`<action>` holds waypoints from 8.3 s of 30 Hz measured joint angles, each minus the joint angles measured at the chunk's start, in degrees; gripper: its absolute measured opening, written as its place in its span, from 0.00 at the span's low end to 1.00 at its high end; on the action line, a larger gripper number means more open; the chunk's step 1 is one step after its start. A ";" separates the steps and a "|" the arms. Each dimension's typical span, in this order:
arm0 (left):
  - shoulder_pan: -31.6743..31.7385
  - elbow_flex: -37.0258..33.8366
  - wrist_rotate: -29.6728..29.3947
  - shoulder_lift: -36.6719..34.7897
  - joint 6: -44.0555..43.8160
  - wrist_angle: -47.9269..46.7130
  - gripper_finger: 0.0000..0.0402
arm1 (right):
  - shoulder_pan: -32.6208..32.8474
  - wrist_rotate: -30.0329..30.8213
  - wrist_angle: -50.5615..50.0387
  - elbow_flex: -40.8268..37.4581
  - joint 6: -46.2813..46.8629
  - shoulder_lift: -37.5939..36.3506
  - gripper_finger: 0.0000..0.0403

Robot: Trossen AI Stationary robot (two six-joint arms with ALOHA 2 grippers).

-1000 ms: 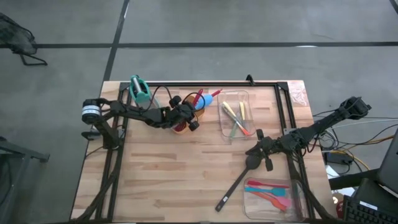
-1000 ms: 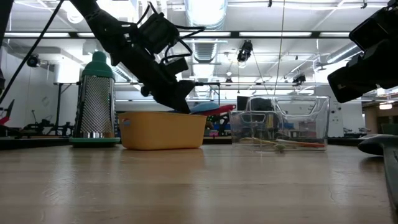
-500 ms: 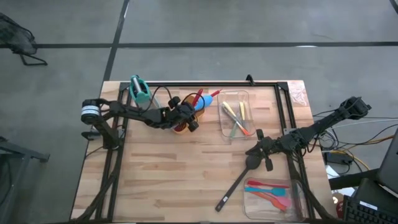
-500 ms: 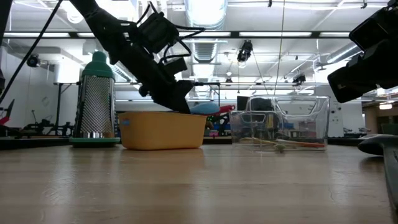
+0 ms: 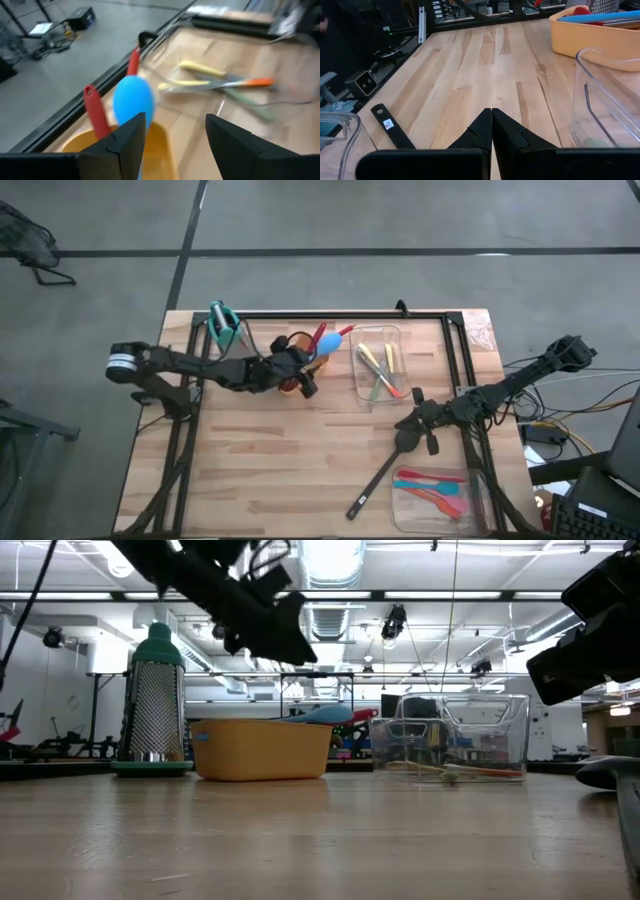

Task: Pick & Place Kitchen Items
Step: Put the black slotted spoon into the orange bin, then return to Home Position

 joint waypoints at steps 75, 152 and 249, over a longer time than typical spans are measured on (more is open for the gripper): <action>-32.86 -13.46 -0.21 -4.48 -1.02 30.16 0.53 | 3.00 -14.57 -83.11 69.89 -16.65 67.83 0.62; -34.68 -13.46 -0.23 -5.56 2.30 30.82 0.52 | -4.37 12.54 -91.58 85.66 -27.05 67.83 0.16; -49.95 -13.68 -0.26 -6.68 7.84 32.65 0.53 | -33.22 3.07 -103.11 134.09 -44.48 92.28 0.57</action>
